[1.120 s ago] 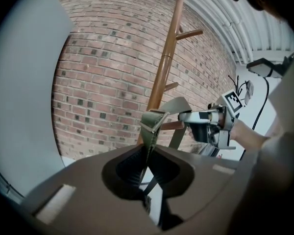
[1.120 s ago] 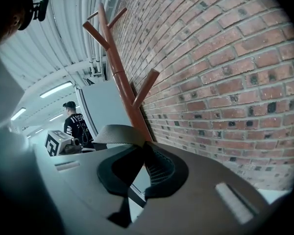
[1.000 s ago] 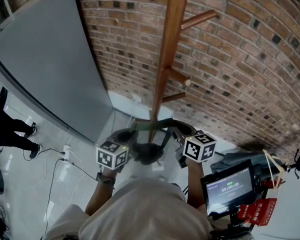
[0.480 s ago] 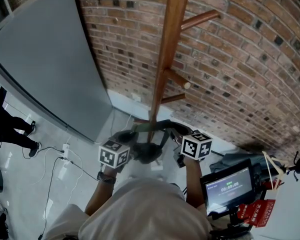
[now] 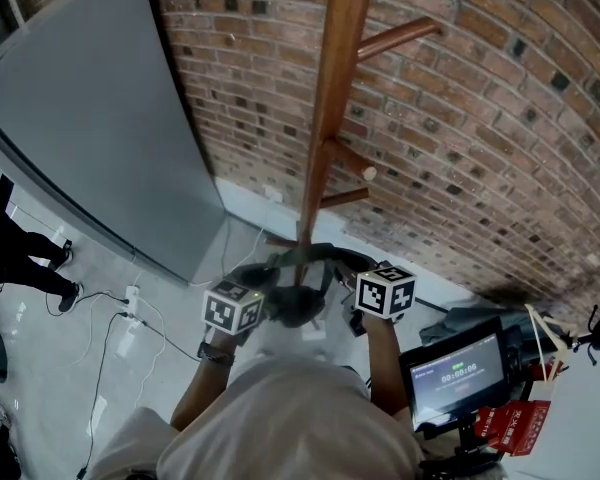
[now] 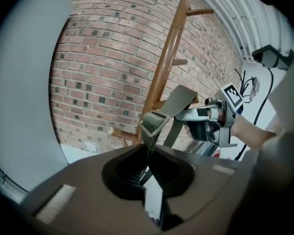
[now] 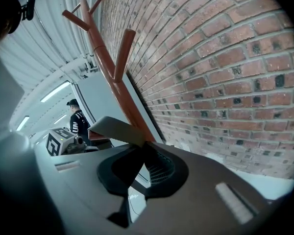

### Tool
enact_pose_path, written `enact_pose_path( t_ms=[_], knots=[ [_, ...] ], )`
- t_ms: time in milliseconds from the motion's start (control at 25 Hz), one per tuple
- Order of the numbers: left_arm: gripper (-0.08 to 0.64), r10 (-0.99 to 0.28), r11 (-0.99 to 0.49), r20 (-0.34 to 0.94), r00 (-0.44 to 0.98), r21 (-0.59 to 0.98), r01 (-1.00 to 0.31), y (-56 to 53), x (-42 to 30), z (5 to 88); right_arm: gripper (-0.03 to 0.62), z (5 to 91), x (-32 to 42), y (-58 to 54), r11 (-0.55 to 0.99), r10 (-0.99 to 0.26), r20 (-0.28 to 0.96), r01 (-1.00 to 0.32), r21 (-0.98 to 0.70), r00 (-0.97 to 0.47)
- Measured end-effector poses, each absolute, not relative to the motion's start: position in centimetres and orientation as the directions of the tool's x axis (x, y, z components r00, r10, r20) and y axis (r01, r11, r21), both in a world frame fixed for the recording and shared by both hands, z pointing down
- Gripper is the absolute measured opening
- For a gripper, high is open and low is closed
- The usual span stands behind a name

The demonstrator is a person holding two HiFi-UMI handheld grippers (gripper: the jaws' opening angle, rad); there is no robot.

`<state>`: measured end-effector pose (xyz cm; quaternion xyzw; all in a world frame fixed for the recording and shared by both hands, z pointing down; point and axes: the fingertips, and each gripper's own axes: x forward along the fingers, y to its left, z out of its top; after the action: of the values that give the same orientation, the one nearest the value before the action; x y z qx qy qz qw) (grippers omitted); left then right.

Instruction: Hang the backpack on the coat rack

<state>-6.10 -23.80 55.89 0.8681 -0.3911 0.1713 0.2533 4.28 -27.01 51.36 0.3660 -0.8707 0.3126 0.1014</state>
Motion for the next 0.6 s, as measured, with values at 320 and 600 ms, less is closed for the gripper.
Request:
enact_pose_path(
  t_ms=[320, 600],
  knots=[
    [0.017, -0.573, -0.561, 0.519, 0.634, 0.314, -0.765, -23.8, -5.7, 56.9, 0.009, 52.4, 4.2, -27.1, 0.521, -0.551, 0.421, -0.691, -0.501, -0.721],
    [0.017, -0.552, -0.565, 0.536, 0.639, 0.323, -0.759, -23.6, -5.2, 57.6, 0.009, 53.3, 3.9, -27.0, 0.516, -0.533, 0.434, -0.685, -0.513, -0.726]
  ],
)
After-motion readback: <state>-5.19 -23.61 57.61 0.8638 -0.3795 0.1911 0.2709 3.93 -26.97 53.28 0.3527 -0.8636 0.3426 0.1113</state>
